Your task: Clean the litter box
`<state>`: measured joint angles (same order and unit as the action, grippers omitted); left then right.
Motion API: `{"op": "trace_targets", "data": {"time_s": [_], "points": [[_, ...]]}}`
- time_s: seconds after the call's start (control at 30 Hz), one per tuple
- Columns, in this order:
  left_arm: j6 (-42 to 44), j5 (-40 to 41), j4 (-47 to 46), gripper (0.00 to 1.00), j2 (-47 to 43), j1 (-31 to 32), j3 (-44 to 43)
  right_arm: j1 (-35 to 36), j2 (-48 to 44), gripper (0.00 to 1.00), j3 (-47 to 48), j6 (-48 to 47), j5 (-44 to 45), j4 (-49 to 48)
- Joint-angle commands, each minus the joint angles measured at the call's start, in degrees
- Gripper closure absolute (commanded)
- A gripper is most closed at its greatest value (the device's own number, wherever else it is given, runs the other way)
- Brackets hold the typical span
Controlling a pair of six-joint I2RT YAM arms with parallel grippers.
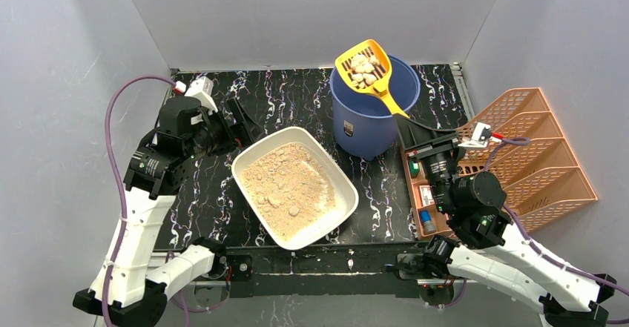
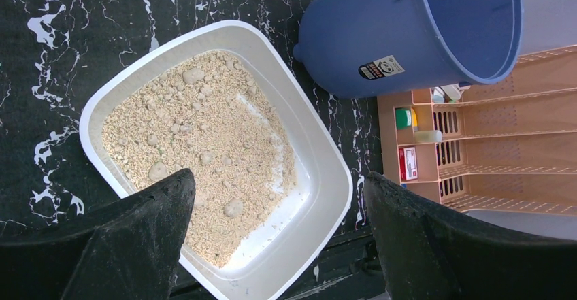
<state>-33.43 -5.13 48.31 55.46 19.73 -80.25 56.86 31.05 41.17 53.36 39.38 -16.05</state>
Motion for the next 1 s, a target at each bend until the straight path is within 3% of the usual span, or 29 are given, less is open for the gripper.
{"op": "trace_targets", "data": {"time_s": [0.0,0.43,0.97], "points": [[0.6,0.3,0.9,0.08,-1.6,0.1,-0.1,0.0,-0.7,0.99,3.9,-10.8,7.1,-0.1],[0.4,0.5,1.6,0.08,-3.1,0.1,0.5,0.0,1.0,0.99,4.6,-34.9,15.8,1.7],[0.3,0.6,2.0,0.08,-4.1,0.1,1.3,-0.1,9.4,0.99,3.8,-72.5,13.4,-4.2]]}}
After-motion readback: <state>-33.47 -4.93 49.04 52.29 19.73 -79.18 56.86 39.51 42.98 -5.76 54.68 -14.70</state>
